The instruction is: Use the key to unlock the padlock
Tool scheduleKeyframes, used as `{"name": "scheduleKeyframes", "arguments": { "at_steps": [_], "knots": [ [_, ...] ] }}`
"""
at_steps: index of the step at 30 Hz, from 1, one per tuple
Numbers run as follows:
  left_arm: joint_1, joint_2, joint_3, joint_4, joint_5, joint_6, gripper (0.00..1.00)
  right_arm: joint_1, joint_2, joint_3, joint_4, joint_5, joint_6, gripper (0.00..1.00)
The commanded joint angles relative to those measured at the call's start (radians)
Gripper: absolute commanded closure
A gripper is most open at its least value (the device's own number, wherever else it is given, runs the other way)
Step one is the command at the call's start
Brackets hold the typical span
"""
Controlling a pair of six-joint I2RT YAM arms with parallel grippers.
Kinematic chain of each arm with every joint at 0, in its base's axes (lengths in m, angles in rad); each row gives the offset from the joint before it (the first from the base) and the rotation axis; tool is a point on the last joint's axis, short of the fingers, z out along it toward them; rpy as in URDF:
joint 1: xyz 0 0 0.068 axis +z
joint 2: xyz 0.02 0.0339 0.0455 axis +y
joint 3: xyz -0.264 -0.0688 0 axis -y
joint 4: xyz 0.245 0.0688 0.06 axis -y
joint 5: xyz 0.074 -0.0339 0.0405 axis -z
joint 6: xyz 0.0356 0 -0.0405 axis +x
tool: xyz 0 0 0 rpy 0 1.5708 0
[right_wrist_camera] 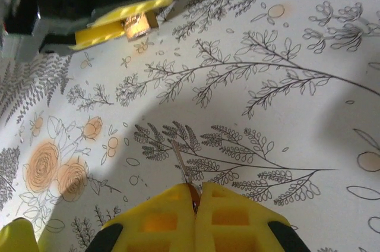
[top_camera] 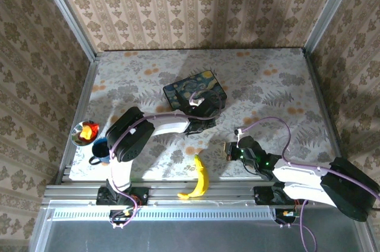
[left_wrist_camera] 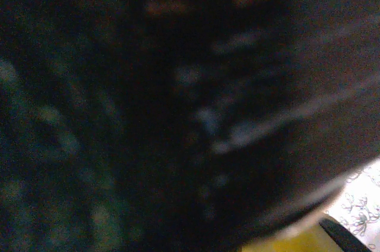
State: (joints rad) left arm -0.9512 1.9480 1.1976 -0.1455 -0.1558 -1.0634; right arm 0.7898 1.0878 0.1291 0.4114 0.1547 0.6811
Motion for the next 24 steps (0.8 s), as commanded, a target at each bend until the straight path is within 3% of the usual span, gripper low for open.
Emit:
{"name": "scheduleKeyframes", "arguments": {
  "at_steps": [1,15,24],
  "knots": [
    [0.020,-0.038,-0.019,0.039,0.022,-0.038,1.00,0.012,0.038,0.025,0.089,0.042,-0.017,1.00],
    [0.049,-0.053,-0.019,0.051,0.115,-0.083,1.00,0.009,0.219,0.090,0.278,0.066,-0.070,1.00],
    [0.048,-0.063,-0.065,0.134,0.148,-0.103,1.00,-0.026,0.404,0.105,0.469,-0.004,-0.069,1.00]
  ]
}}
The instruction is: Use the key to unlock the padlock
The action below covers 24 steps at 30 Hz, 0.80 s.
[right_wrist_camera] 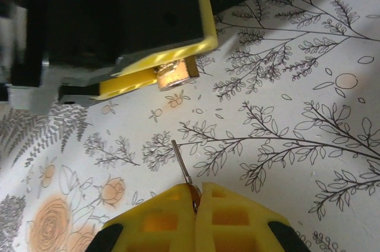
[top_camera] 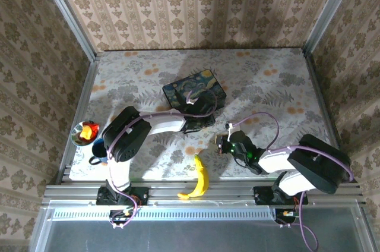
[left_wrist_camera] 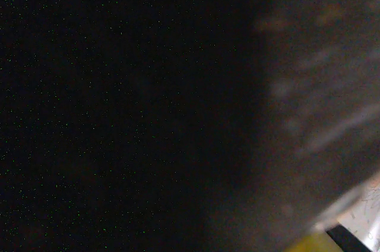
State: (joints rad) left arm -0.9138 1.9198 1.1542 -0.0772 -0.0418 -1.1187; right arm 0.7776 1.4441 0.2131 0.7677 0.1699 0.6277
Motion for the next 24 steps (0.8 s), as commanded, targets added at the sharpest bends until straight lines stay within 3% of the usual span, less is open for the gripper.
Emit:
{"name": "scheduleKeyframes", "arguments": {
  "at_steps": [1,14,24],
  "knots": [
    [0.011,-0.036,-0.025,0.072,0.037,-0.049,1.00,-0.016,0.068,0.024,0.135,-0.030,-0.021,1.00],
    [0.012,-0.031,-0.060,0.130,0.056,-0.078,1.00,-0.022,0.366,0.028,0.513,-0.026,-0.002,1.00],
    [0.019,-0.039,-0.074,0.164,0.079,-0.115,1.00,-0.023,0.356,0.010,0.511,0.048,0.005,1.00]
  ]
}}
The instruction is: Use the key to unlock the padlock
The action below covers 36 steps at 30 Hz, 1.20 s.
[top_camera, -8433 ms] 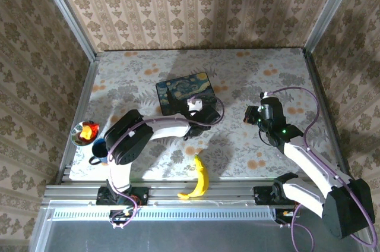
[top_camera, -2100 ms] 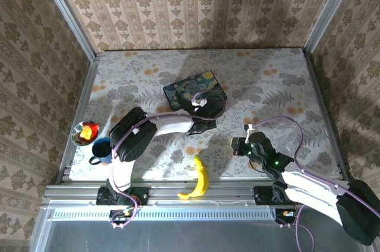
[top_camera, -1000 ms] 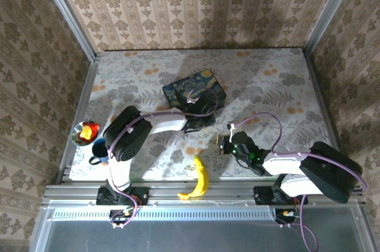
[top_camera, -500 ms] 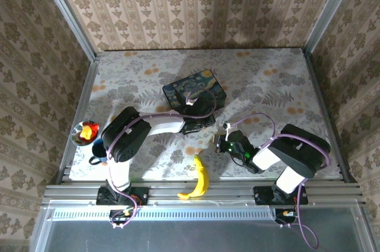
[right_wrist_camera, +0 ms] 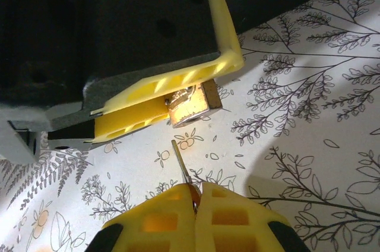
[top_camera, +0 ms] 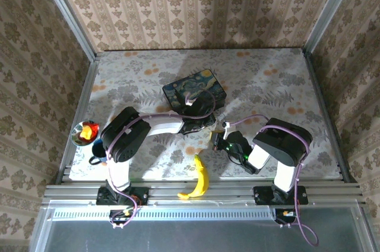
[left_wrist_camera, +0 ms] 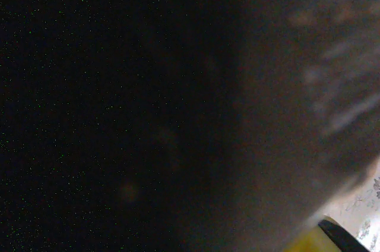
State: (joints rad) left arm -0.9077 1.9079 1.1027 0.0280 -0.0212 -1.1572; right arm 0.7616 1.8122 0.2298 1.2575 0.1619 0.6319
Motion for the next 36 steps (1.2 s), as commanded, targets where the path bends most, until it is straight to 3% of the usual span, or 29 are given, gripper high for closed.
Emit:
{"name": "scheduleKeyframes", "arguments": {
  "at_steps": [1,36],
  "knots": [
    [0.013,-0.029,-0.025,0.065,0.064,-0.084,1.00,-0.007,-0.019,-0.009,0.017,0.057,-0.001,1.00],
    [0.029,-0.038,-0.067,0.185,0.146,-0.164,1.00,-0.061,-0.123,-0.054,0.014,0.027,-0.047,1.00]
  ]
}}
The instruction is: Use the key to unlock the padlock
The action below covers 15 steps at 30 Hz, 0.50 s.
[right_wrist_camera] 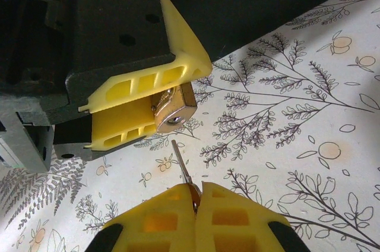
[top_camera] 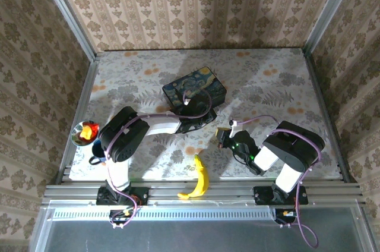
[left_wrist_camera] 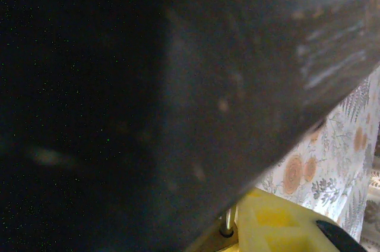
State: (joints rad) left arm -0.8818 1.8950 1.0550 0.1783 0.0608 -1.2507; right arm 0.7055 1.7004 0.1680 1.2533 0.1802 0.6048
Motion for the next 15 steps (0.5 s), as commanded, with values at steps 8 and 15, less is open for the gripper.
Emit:
{"name": "scheduleKeyframes", "arguments": {
  "at_steps": [8,15],
  "knots": [
    [0.002,-0.022,-0.022,0.050,0.065,-0.072,1.00,-0.011,0.013,0.019,0.031,-0.005,-0.011,1.00],
    [0.002,-0.025,-0.030,0.064,0.063,-0.077,1.00,-0.018,0.024,0.027,0.035,-0.012,-0.014,1.00]
  ]
}}
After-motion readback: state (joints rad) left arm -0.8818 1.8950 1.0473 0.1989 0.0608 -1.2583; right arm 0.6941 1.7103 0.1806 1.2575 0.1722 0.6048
